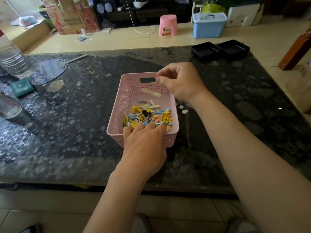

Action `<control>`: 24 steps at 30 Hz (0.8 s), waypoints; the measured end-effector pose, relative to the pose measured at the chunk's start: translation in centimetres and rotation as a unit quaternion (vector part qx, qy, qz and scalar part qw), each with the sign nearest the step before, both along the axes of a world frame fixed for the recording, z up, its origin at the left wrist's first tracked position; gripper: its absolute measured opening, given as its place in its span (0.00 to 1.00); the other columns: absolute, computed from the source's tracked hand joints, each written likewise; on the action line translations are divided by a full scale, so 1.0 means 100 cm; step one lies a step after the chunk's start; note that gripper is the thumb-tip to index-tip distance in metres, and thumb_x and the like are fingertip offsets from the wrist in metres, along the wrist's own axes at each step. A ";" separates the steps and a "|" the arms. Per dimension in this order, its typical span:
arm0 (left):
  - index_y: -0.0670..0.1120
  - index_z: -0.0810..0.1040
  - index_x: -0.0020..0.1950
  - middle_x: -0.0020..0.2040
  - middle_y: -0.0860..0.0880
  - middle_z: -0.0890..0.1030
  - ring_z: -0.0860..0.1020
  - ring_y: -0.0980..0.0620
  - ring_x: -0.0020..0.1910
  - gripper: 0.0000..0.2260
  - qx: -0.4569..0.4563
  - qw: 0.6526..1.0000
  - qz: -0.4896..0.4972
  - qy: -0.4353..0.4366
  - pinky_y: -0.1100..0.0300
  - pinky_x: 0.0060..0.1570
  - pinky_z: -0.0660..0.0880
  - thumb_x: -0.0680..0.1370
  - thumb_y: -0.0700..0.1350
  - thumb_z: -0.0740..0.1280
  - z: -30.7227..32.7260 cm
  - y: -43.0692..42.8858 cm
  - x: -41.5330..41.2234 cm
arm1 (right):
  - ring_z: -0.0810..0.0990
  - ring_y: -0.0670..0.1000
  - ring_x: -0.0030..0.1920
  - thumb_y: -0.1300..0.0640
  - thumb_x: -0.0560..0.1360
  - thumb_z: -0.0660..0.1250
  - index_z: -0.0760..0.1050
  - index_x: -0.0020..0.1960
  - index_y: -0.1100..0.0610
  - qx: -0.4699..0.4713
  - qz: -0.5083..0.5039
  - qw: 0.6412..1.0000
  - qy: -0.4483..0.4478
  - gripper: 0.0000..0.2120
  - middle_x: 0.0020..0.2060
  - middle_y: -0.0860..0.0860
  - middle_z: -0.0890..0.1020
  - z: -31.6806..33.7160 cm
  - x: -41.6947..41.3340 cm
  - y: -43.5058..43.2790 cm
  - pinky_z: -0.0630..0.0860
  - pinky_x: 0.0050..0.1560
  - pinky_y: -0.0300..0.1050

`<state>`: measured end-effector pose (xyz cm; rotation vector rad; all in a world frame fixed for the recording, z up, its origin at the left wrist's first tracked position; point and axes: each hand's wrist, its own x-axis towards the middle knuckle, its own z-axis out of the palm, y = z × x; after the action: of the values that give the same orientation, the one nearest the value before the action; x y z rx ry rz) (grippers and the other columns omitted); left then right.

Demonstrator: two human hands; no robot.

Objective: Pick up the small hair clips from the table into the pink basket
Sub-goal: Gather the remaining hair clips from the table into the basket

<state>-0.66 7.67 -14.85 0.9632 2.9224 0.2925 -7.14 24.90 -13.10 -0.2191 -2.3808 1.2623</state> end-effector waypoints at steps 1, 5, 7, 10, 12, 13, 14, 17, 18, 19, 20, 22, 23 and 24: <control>0.55 0.70 0.54 0.52 0.55 0.76 0.70 0.49 0.52 0.04 -0.001 1.000 0.000 0.001 0.48 0.56 0.61 0.80 0.50 0.60 0.000 0.000 0.000 | 0.82 0.44 0.44 0.58 0.77 0.69 0.84 0.50 0.56 0.007 -0.005 1.000 0.002 0.05 0.43 0.47 0.84 -0.002 0.000 -0.002 0.79 0.44 0.36; 0.55 0.70 0.53 0.51 0.54 0.76 0.71 0.48 0.52 0.03 0.004 1.000 0.000 0.006 0.48 0.55 0.61 0.80 0.49 0.60 -0.001 -0.001 0.001 | 0.78 0.47 0.48 0.64 0.78 0.65 0.81 0.56 0.58 0.095 -0.088 0.990 -0.063 0.10 0.52 0.52 0.83 -0.011 0.004 0.013 0.72 0.42 0.31; 0.55 0.70 0.52 0.51 0.54 0.77 0.71 0.48 0.51 0.02 0.006 1.000 0.000 0.008 0.48 0.55 0.61 0.80 0.49 0.60 -0.001 -0.001 0.000 | 0.80 0.52 0.54 0.66 0.75 0.66 0.79 0.62 0.56 0.148 -0.101 0.969 -0.167 0.16 0.57 0.54 0.82 -0.020 0.006 0.025 0.76 0.48 0.41; 0.54 0.70 0.51 0.51 0.55 0.77 0.71 0.48 0.51 0.02 0.007 1.000 0.001 0.009 0.48 0.55 0.61 0.80 0.49 0.60 -0.001 0.000 0.000 | 0.76 0.58 0.63 0.61 0.72 0.72 0.70 0.72 0.47 0.174 -0.036 0.923 -0.342 0.30 0.68 0.55 0.74 -0.038 0.007 0.033 0.79 0.57 0.53; 0.55 0.70 0.52 0.52 0.55 0.76 0.71 0.48 0.51 0.02 0.006 1.000 0.003 0.007 0.48 0.56 0.61 0.80 0.49 0.60 -0.001 0.001 0.000 | 0.72 0.61 0.67 0.53 0.72 0.72 0.66 0.73 0.39 0.191 -0.005 0.899 -0.393 0.33 0.70 0.56 0.68 -0.048 0.005 0.033 0.77 0.61 0.58; 0.54 0.70 0.53 0.52 0.54 0.76 0.71 0.48 0.51 0.03 0.005 1.000 0.004 0.006 0.48 0.56 0.61 0.80 0.49 0.60 -0.001 0.001 -0.001 | 0.71 0.62 0.68 0.49 0.72 0.72 0.66 0.73 0.37 0.198 -0.004 0.895 -0.399 0.32 0.71 0.56 0.66 -0.053 0.003 0.032 0.76 0.62 0.59; 0.54 0.70 0.53 0.52 0.54 0.76 0.71 0.48 0.51 0.03 0.006 1.000 0.004 0.005 0.47 0.56 0.61 0.80 0.49 0.61 -0.001 0.001 0.000 | 0.70 0.62 0.68 0.47 0.73 0.72 0.66 0.72 0.36 0.200 -0.007 0.895 -0.398 0.30 0.71 0.56 0.64 -0.057 0.001 0.033 0.76 0.62 0.58; 0.54 0.70 0.53 0.52 0.54 0.76 0.71 0.49 0.51 0.02 0.008 1.000 0.001 0.004 0.47 0.57 0.62 0.80 0.49 0.61 -0.001 0.001 0.000 | 0.75 0.60 0.64 0.48 0.75 0.71 0.71 0.70 0.39 0.197 -0.004 0.908 -0.370 0.24 0.69 0.55 0.69 -0.061 -0.002 0.031 0.78 0.60 0.56; 0.55 0.70 0.52 0.52 0.54 0.76 0.71 0.49 0.51 0.02 0.010 1.000 0.001 0.004 0.47 0.57 0.62 0.80 0.49 0.61 -0.001 0.001 0.000 | 0.78 0.59 0.61 0.50 0.76 0.71 0.74 0.69 0.42 0.194 0.001 0.915 -0.353 0.22 0.67 0.54 0.73 -0.062 -0.002 0.031 0.79 0.59 0.55; 0.55 0.70 0.52 0.52 0.55 0.76 0.71 0.49 0.51 0.02 0.011 1.000 0.000 0.005 0.47 0.57 0.62 0.80 0.49 0.60 -0.001 0.001 0.000 | 0.79 0.57 0.59 0.52 0.76 0.71 0.76 0.67 0.44 0.189 0.003 0.922 -0.337 0.20 0.65 0.54 0.76 -0.062 -0.001 0.031 0.79 0.58 0.55; 0.55 0.70 0.52 0.52 0.55 0.76 0.71 0.49 0.51 0.02 0.012 1.000 0.000 0.005 0.47 0.57 0.61 0.80 0.49 0.60 -0.001 0.001 0.000 | 0.80 0.56 0.57 0.53 0.77 0.71 0.78 0.66 0.46 0.186 0.000 0.927 -0.326 0.18 0.62 0.53 0.79 -0.061 -0.001 0.030 0.80 0.57 0.54; 0.55 0.70 0.52 0.52 0.55 0.76 0.71 0.49 0.51 0.02 0.010 1.000 0.001 0.002 0.47 0.57 0.61 0.80 0.49 0.60 -0.001 0.001 0.000 | 0.81 0.55 0.53 0.56 0.77 0.70 0.80 0.62 0.49 0.189 -0.012 0.927 -0.324 0.14 0.57 0.52 0.81 -0.060 0.001 0.030 0.80 0.56 0.53; 0.55 0.70 0.53 0.52 0.55 0.76 0.71 0.49 0.52 0.02 0.008 1.000 0.002 0.001 0.47 0.57 0.61 0.80 0.49 0.60 0.000 0.001 0.000 | 0.81 0.55 0.52 0.57 0.76 0.71 0.81 0.60 0.50 0.193 -0.019 0.925 -0.326 0.12 0.55 0.53 0.82 -0.059 0.002 0.030 0.81 0.55 0.53; 0.55 0.70 0.52 0.53 0.55 0.76 0.71 0.49 0.52 0.02 0.007 1.000 0.002 0.001 0.47 0.57 0.61 0.80 0.49 0.60 0.000 0.001 0.000 | 0.82 0.54 0.50 0.58 0.76 0.71 0.82 0.57 0.51 0.197 -0.024 0.924 -0.327 0.10 0.53 0.53 0.82 -0.058 0.002 0.030 0.81 0.53 0.52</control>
<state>-0.68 7.73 -14.86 0.9617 2.9286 0.3120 -6.98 27.92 -18.85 -0.6512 -3.1022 0.7163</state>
